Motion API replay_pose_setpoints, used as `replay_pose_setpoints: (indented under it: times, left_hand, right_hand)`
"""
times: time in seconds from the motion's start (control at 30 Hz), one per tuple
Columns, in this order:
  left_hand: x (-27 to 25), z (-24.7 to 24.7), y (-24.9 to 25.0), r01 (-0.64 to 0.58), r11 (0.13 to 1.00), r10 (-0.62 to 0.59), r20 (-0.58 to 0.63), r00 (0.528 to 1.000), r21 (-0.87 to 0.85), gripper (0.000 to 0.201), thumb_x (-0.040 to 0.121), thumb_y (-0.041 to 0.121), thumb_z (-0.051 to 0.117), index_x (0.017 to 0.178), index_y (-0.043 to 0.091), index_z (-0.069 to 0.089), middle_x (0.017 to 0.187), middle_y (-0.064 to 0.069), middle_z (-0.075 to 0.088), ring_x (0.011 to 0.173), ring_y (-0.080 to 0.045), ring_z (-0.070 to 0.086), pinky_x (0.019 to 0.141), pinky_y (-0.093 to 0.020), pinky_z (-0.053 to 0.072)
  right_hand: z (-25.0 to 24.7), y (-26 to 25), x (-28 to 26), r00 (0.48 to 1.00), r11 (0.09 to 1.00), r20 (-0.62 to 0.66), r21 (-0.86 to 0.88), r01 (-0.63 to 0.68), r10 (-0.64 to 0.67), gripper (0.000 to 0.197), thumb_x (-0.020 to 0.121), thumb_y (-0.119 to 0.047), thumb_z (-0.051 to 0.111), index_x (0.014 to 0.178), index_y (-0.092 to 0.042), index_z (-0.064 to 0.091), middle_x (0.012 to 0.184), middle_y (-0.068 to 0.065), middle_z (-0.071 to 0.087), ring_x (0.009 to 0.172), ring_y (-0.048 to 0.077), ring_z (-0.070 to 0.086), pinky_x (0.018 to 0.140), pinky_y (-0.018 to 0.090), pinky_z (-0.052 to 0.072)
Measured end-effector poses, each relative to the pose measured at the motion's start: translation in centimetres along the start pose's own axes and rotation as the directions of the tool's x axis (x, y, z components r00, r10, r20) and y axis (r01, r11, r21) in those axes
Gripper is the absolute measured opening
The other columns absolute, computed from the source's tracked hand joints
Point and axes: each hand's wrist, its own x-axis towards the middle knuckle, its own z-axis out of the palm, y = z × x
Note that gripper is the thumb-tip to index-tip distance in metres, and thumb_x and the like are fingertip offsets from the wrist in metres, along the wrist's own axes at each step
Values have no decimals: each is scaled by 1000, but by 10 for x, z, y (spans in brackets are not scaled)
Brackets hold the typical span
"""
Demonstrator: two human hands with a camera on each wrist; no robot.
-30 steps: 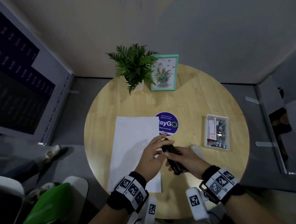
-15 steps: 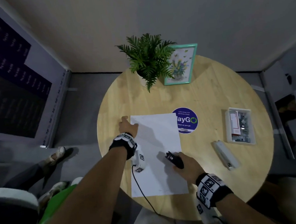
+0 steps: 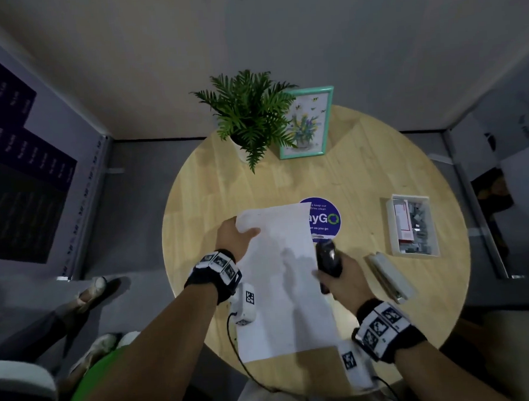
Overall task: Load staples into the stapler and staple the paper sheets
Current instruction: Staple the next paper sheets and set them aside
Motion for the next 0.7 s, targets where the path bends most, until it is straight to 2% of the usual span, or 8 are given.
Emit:
replay_pose_setpoints:
  times: [0.1,0.17,0.23,0.33,0.4,0.57,0.63,0.7]
  left_hand:
    - [-31,-3,20,-90,990,97,52,994,-111,23,83,17,72,104,9,68,93,1,70,85,-19,66,62,-17,47]
    - [-53,-4,35,-146,976,159,70,985,-161,22,83,17,72,103,10,69,86,8,70,74,-8,68,56,-11,47]
    - [-75,-2,50,-205,958,223,73,972,-199,18,82,15,72,100,11,70,83,10,71,65,5,67,53,-7,47]
    - [-102,2,71,-269,929,294,64,954,-256,11,82,12,72,93,12,70,68,18,70,57,8,64,52,-5,44]
    - [-120,4,85,-314,913,340,58,939,-261,8,83,10,70,82,18,68,53,22,64,48,6,56,50,-5,40]
    - [-146,10,111,-383,888,404,33,914,-254,42,84,1,67,57,28,51,39,21,53,38,5,46,44,-4,32]
    - [-152,13,115,-402,885,420,28,907,-235,32,83,4,68,60,24,57,44,20,57,42,5,48,47,-6,35]
    - [-154,16,117,-411,878,430,27,902,-247,11,82,9,70,72,13,69,58,7,68,51,1,53,53,-12,42]
  right_hand:
    - [-29,-53,3,983,936,-178,334,110,-52,27,78,-8,75,99,-15,60,85,6,68,69,16,63,48,18,51]
    - [-47,-90,6,954,860,-277,454,234,-114,31,70,-16,82,90,-28,61,93,11,71,85,26,70,70,35,61]
    - [-62,-120,4,922,829,-339,450,334,-187,34,62,-25,85,85,-32,61,97,14,72,93,32,71,85,52,57]
    - [-76,-150,-2,871,801,-391,394,451,-298,35,70,-23,82,95,-16,59,98,13,71,93,28,70,86,49,57]
    - [-80,-157,-6,846,792,-400,354,498,-353,40,73,-36,75,99,-12,57,97,14,72,92,27,70,83,47,58]
    - [-87,-155,-16,826,806,-391,272,525,-406,26,75,-49,68,87,-33,52,93,10,70,91,28,70,83,49,57]
    - [-90,-155,-18,815,800,-392,257,543,-427,22,75,-48,68,84,-39,50,91,8,69,89,30,71,79,51,58]
    - [-93,-156,-19,798,791,-399,235,566,-452,21,76,-50,67,84,-40,50,89,9,69,86,31,71,76,51,58]
